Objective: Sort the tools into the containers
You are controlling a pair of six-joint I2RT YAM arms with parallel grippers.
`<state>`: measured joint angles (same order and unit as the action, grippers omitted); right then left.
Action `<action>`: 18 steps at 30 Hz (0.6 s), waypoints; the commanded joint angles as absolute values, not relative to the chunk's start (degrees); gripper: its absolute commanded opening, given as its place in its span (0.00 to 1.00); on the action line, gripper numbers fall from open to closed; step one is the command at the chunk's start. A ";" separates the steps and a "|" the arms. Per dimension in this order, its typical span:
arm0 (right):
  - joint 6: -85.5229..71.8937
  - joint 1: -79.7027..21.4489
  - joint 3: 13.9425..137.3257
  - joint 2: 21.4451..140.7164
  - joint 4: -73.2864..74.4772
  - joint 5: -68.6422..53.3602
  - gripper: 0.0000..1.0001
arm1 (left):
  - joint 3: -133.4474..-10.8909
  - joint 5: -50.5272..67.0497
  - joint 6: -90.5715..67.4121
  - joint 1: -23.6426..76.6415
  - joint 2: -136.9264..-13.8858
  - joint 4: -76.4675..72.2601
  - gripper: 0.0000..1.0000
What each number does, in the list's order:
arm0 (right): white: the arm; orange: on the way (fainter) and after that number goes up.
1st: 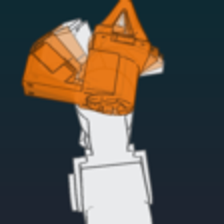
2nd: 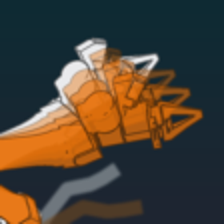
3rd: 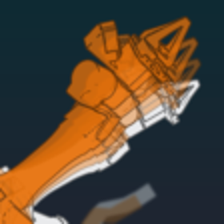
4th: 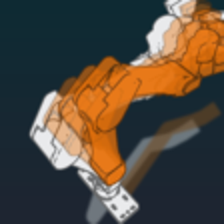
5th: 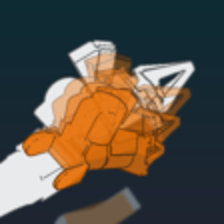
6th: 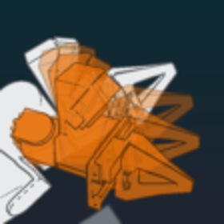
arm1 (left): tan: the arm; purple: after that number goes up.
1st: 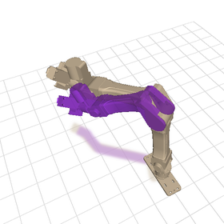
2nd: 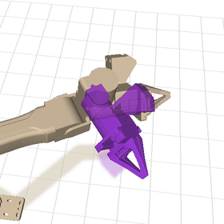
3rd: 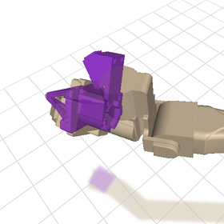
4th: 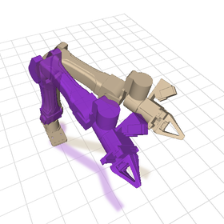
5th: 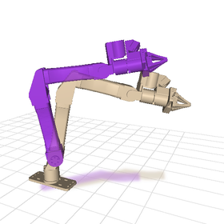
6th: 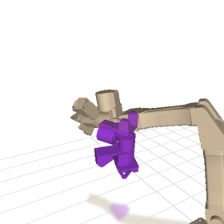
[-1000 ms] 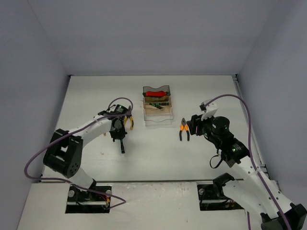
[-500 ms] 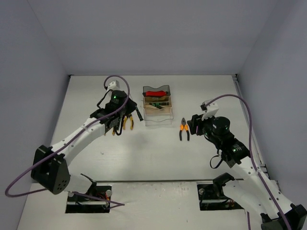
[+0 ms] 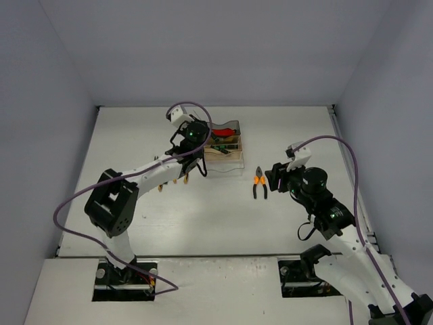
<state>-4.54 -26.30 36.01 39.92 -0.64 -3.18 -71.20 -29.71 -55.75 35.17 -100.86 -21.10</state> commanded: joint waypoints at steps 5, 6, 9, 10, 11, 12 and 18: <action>-5.27 -26.54 36.16 40.37 -4.57 -2.53 0.49 | -77.01 -41.37 -56.89 38.01 -108.72 -37.10 0.06; -5.28 -26.54 36.03 40.44 -4.57 -2.73 0.49 | -77.53 -42.02 -56.96 38.15 -109.70 -37.63 0.06; -5.48 -26.54 35.89 40.72 -4.57 -3.05 0.50 | -78.89 -43.00 -57.45 38.58 -111.96 -38.84 0.08; -5.49 -26.54 35.90 40.74 -4.57 -3.03 0.50 | -79.35 -43.44 -57.78 38.92 -112.69 -38.85 0.08; -5.54 -26.54 35.95 40.69 -4.57 -2.99 0.50 | -79.78 -44.09 -58.05 39.28 -113.52 -38.87 0.08; -5.53 -26.54 35.95 40.69 -4.57 -2.98 0.50 | -79.99 -44.84 -58.19 39.56 -114.25 -38.93 0.08; -5.51 -26.54 35.95 40.75 -4.57 -3.01 0.50 | -81.50 -48.03 -58.04 41.48 -117.70 -41.06 0.11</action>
